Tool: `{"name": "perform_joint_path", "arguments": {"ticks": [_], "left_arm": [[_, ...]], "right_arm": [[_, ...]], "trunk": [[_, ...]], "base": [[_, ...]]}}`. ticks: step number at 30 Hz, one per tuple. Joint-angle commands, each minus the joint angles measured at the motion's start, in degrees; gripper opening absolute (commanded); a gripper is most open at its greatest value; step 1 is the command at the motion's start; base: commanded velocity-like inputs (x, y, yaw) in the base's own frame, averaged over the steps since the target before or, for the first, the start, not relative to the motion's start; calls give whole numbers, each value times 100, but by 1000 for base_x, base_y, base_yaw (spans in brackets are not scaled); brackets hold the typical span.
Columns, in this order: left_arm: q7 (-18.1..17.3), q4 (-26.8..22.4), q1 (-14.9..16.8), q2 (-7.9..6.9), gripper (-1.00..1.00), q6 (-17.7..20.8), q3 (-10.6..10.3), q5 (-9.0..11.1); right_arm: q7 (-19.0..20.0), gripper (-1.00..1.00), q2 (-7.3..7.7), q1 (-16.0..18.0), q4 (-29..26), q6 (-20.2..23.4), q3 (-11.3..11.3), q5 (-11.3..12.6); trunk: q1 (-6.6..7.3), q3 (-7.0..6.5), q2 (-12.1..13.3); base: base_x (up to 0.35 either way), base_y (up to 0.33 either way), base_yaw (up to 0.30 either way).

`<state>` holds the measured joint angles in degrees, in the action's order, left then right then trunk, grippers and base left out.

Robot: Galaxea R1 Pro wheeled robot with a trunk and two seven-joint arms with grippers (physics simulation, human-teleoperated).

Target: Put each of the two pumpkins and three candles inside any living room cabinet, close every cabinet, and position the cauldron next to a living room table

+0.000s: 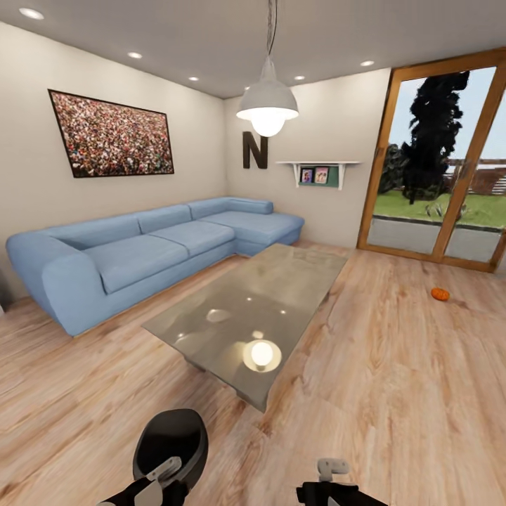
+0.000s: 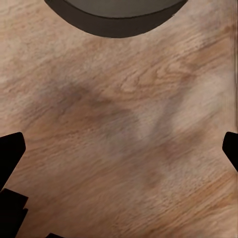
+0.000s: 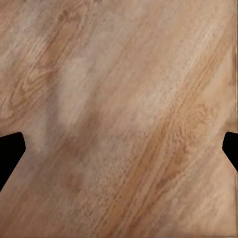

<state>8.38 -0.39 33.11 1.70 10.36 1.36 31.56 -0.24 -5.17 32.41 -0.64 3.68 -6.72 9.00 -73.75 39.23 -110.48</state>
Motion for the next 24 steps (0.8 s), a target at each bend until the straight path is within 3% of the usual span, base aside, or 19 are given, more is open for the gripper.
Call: {"name": "perform_joint_path", "arguments": {"ticks": [1, 24], "left_arm": [[24, -5, 2, -1, 100, 19, 13, 8], [24, -5, 4, -3, 100, 19, 13, 8]], "right_arm": [[-3, 100, -1, 2, -7, 28, -49, 58], [-3, 100, -33, 2, -7, 37, -49, 58]], "trunk": [[1, 2, -3], [1, -59, -3]], "base": [[0, 0, -287], [0, 0, -289]]}}
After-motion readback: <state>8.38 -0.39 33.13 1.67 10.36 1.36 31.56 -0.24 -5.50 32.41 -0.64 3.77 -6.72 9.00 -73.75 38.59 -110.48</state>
